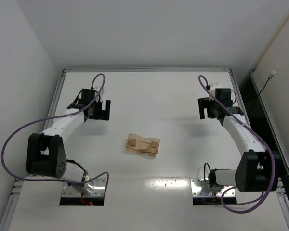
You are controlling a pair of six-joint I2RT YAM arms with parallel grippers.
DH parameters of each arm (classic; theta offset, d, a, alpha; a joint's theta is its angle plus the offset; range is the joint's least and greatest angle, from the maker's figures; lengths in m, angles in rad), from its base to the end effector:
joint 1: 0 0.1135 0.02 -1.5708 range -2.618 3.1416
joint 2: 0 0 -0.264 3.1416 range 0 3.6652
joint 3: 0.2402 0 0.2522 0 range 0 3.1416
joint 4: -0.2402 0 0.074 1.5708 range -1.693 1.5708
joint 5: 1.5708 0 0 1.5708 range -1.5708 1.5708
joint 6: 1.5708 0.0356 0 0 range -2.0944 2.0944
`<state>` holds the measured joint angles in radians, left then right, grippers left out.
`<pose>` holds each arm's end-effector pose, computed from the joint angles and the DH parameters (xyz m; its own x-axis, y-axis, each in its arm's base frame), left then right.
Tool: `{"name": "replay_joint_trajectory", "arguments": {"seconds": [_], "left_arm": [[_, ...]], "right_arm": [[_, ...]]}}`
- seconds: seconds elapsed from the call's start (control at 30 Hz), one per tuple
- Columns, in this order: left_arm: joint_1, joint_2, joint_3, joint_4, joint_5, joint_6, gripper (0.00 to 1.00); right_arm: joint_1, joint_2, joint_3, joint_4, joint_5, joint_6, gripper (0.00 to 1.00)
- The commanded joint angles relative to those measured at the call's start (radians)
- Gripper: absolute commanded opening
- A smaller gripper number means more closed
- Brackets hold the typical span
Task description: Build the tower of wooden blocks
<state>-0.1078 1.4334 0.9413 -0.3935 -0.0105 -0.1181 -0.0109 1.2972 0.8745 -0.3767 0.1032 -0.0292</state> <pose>0.2958 -0.0316 0.2273 -0.7763 -0.0345 -0.6294 0.0096 0.9977 -0.0665 0.2729 -0.0066 0.2435 -0.7190 -0.0212 -0.6947 0.0617 0.9936 -0.0942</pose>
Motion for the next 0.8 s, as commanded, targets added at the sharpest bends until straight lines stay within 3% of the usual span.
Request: {"name": "replay_joint_trajectory", "arguments": {"seconds": [0.0, 0.13, 0.33, 0.43, 0.53, 0.77], "left_arm": [[0.01, -0.015, 0.017, 0.007, 0.079, 0.067, 0.99], [-0.016, -0.024, 0.118, -0.074, 0.223, 0.21, 0.99], [-0.294, -0.024, 0.295, -0.313, 0.259, 0.44, 0.98], [-0.464, -0.024, 0.335, -0.407, 0.21, 0.552, 0.98], [-0.636, -0.004, 0.335, -0.426, 0.175, 0.575, 0.96], [-0.863, 0.067, 0.268, -0.39, 0.068, 0.543, 0.86]], "right_arm": [[-0.003, 0.001, 0.018, 0.009, -0.025, -0.009, 0.83], [-0.003, 0.001, 0.027, -0.001, -0.06, -0.043, 0.83], [-0.003, 0.025, 0.027, -0.011, -0.131, -0.074, 0.83], [0.006, 0.036, 0.027, -0.011, -0.163, -0.084, 0.83], [0.006, 0.045, 0.037, -0.021, -0.183, -0.093, 0.83], [0.006, 0.063, 0.037, -0.031, -0.194, -0.094, 0.82]]}}
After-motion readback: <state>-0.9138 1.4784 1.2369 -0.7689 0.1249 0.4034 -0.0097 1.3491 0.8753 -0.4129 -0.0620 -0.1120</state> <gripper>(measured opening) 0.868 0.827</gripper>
